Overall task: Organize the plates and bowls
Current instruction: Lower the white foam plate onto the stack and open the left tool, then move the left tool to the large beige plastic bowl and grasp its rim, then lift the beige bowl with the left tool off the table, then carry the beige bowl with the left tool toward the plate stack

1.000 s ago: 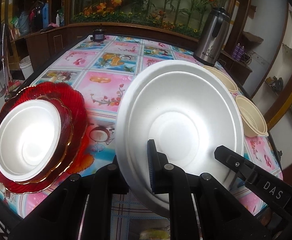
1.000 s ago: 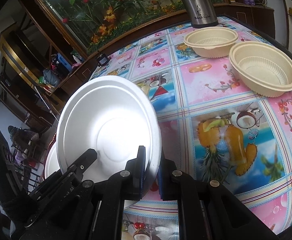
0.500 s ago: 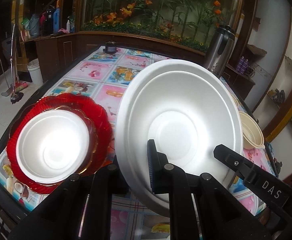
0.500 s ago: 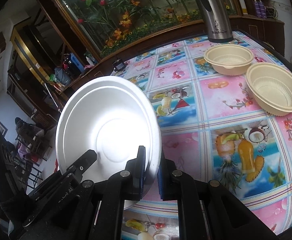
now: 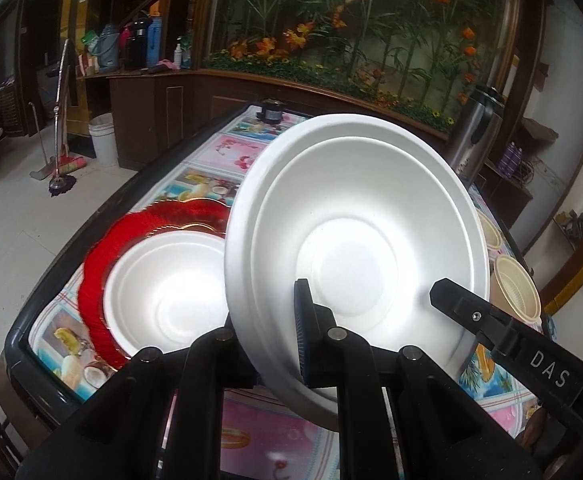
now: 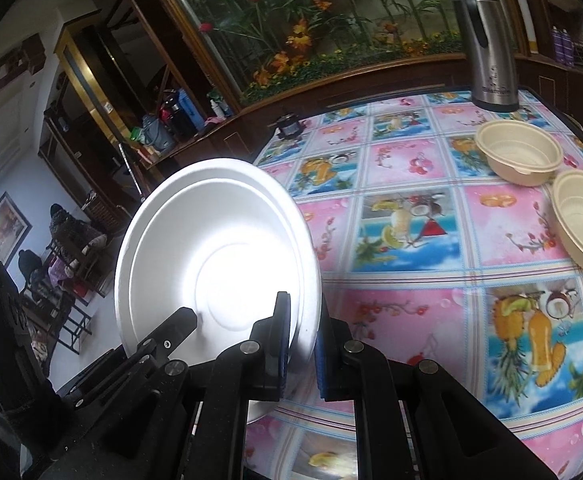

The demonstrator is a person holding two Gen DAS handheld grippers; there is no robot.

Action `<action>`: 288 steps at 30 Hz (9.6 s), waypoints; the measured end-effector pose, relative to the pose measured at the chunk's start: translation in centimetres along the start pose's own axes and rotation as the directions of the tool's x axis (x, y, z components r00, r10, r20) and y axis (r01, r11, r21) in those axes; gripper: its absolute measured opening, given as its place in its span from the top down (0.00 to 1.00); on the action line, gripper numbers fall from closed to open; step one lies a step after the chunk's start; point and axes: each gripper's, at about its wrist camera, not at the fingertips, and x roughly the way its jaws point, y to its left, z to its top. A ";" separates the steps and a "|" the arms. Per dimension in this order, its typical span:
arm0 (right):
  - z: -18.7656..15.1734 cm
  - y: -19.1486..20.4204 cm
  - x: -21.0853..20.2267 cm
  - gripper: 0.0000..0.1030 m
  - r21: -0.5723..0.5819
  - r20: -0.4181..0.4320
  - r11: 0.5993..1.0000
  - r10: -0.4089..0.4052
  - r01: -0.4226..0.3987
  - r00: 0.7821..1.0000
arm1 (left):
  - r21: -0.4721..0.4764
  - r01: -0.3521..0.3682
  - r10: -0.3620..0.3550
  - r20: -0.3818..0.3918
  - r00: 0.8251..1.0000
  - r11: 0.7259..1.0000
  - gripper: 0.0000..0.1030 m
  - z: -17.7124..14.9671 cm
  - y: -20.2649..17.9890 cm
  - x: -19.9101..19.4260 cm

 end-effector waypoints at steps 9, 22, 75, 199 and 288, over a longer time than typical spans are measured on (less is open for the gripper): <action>0.8 3.5 1.0 0.90 -0.067 -0.016 0.997 0.039 -0.040 0.999 | -0.046 -0.055 0.055 0.013 0.998 0.997 0.89 0.8 2.7 -0.3; 0.7 6.8 3.7 0.90 -0.116 -0.082 0.989 0.078 -0.088 0.994 | -0.092 -0.124 0.123 -0.017 0.992 0.988 0.89 0.5 5.2 0.2; -0.3 9.2 10.6 0.67 -0.163 -0.212 0.985 0.024 -0.059 0.977 | -0.214 -0.211 0.183 -0.144 0.973 0.954 0.49 -0.1 9.9 3.4; 11.6 -23.0 1.6 0.89 0.173 -0.220 0.943 -0.245 0.285 0.944 | 0.206 0.089 -0.031 -0.267 0.963 0.974 0.87 4.6 -21.7 15.5; -1.5 -7.7 -4.2 0.89 0.043 -0.127 0.981 -0.183 0.189 0.975 | 0.142 0.104 -0.079 -0.171 0.982 0.984 0.87 -2.0 -7.7 1.6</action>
